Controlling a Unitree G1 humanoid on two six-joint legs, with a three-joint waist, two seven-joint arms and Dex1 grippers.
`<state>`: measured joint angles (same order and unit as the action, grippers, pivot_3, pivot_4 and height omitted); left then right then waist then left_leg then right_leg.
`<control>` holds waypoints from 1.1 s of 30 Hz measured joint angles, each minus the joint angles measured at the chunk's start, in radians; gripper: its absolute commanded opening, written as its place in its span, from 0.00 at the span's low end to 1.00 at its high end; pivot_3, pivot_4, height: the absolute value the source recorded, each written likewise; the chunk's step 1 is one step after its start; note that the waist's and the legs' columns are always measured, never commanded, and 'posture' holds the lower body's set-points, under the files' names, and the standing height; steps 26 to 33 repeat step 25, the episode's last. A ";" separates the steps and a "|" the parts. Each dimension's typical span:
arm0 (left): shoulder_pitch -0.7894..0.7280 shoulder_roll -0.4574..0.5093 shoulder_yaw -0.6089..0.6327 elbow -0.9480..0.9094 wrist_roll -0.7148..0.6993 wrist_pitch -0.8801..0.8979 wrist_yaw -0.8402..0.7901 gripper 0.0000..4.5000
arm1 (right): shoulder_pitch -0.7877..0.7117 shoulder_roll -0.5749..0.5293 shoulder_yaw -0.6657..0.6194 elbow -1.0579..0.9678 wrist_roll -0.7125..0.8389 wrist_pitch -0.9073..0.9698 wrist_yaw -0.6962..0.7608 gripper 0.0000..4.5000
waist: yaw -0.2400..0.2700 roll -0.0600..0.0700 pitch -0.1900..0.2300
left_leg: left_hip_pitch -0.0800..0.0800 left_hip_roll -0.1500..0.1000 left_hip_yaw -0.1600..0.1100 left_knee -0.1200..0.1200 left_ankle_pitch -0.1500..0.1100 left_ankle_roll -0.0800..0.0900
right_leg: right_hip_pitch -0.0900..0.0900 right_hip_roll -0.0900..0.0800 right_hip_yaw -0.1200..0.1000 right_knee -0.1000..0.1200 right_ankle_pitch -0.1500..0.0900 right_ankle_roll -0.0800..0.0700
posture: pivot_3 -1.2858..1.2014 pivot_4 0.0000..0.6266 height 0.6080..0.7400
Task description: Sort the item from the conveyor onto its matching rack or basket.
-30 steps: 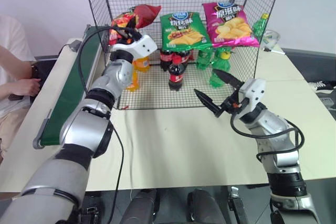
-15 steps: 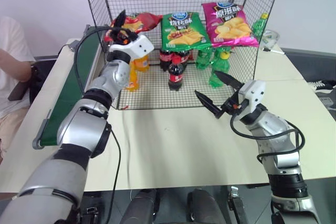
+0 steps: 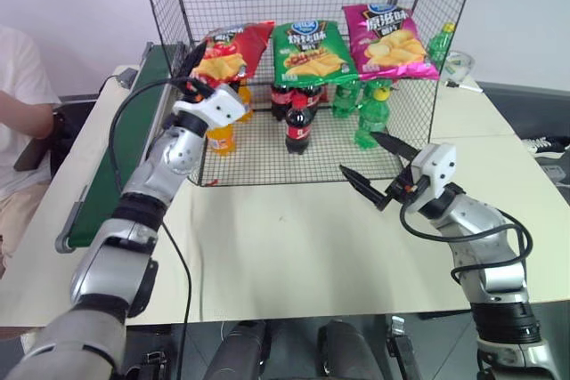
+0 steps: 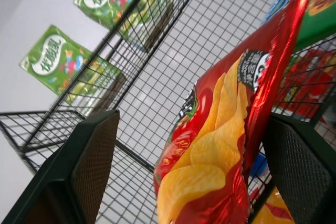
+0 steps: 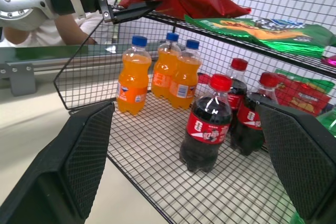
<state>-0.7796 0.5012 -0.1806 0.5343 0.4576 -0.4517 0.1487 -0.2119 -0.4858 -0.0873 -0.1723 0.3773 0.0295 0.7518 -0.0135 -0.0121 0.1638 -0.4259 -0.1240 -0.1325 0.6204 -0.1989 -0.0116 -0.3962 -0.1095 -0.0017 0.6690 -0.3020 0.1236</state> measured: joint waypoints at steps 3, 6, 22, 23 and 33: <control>0.177 -0.030 0.050 -0.261 -0.349 0.128 -0.284 0.95 | 0.025 -0.011 -0.014 -0.002 0.021 0.014 0.013 1.00 | 0.000 0.003 -0.002 | 0.000 0.000 0.000 0.001 0.000 0.000 | 0.001 -0.003 0.001 -0.001 0.000 0.000 | 0.52 0.24 1.00; 0.341 -0.008 0.062 -0.509 -0.697 0.336 -0.542 0.95 | 0.080 -0.045 -0.040 -0.005 0.039 0.023 0.040 1.00 | 0.000 0.003 -0.001 | 0.000 0.001 0.000 0.002 -0.001 0.002 | 0.001 -0.003 0.001 -0.001 0.000 -0.001 | 0.52 0.24 1.00; 0.794 0.339 0.549 -0.676 -1.251 0.937 -0.884 0.95 | 0.321 -0.293 -0.324 0.002 0.144 0.041 0.267 1.00 | 0.019 0.006 -0.002 | 0.009 0.001 0.000 0.001 -0.006 0.008 | 0.008 -0.004 0.001 -0.005 -0.003 -0.005 | 0.52 0.24 1.00; 0.793 0.340 0.560 -0.657 -1.238 0.929 -0.891 0.95 | 0.321 -0.293 -0.323 0.016 0.143 0.033 0.275 1.00 | 0.024 0.006 -0.002 | 0.008 0.001 0.000 0.001 -0.006 0.008 | 0.008 -0.004 0.001 -0.005 -0.003 -0.005 | 0.52 0.24 1.00; 0.788 0.346 0.561 -0.614 -1.206 0.909 -0.929 0.95 | 0.318 -0.293 -0.322 0.045 0.134 0.017 0.283 1.00 | 0.028 0.006 -0.002 | 0.008 0.001 0.000 0.001 -0.006 0.009 | 0.008 -0.005 0.001 -0.006 -0.003 -0.005 | 0.52 0.24 1.00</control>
